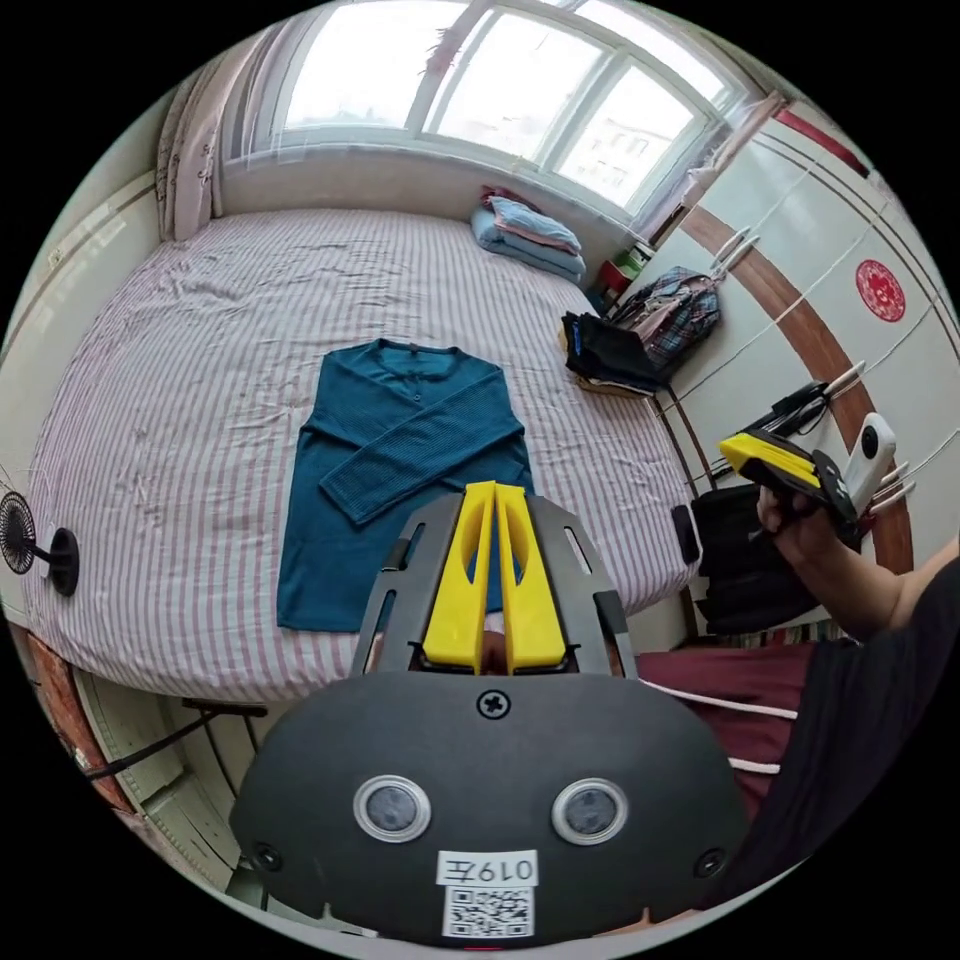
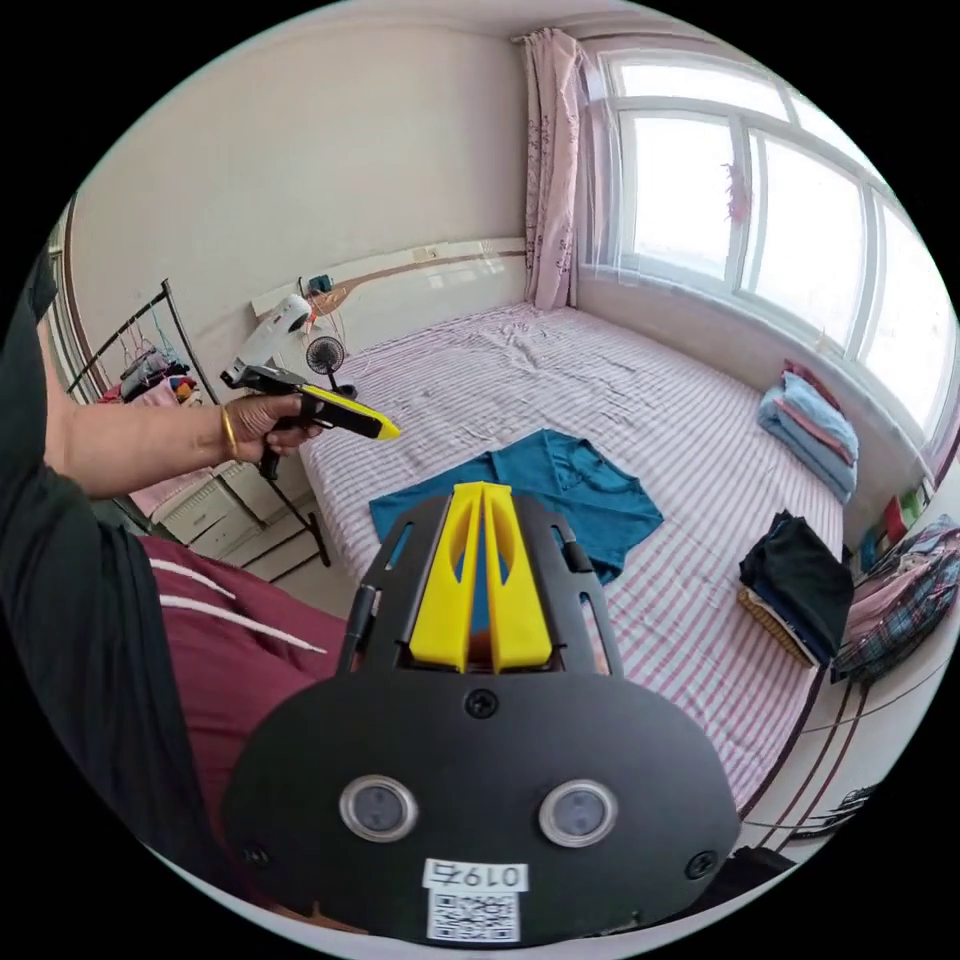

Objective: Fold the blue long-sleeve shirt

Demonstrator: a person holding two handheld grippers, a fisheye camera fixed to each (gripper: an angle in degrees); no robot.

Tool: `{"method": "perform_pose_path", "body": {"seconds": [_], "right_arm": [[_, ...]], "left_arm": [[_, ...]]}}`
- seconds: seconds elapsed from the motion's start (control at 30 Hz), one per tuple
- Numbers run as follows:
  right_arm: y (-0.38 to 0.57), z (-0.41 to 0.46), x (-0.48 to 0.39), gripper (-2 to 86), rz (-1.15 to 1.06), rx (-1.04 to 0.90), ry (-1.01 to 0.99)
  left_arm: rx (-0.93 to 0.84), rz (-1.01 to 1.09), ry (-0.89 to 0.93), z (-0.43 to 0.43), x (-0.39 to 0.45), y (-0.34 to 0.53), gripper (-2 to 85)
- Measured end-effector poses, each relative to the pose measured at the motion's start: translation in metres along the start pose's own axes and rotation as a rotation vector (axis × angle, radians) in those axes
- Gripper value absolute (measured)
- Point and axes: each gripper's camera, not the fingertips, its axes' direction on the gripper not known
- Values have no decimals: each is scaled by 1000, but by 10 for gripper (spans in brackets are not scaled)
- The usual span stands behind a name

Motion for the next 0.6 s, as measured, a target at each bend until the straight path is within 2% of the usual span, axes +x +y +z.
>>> {"method": "perform_pose_path", "body": {"seconds": [0.17, 0.27, 0.37, 0.47, 0.53, 0.6], "right_arm": [[26, -29, -41, -10, -49, 6, 92], [34, -31, -61, -9, -5, -82, 80], [37, -23, -78, -9, 32, -162, 155], [36, -9, -92, -8, 145, -146, 174], [32, 6, -99, -8, 257, -140, 165], [24, 35, -114, -9, 393, -183, 281]], "left_arm": [[-7, 57, 121, -25, 41, 41, 5], [3, 134, 80, -35, 49, 60, 5], [-6, 164, 84, -40, 40, 71, 5], [0, 183, 126, -45, 23, 78, 5], [-58, 216, 170, -41, 5, 80, 5], [-85, 226, 161, -38, -11, 83, 5]]}}
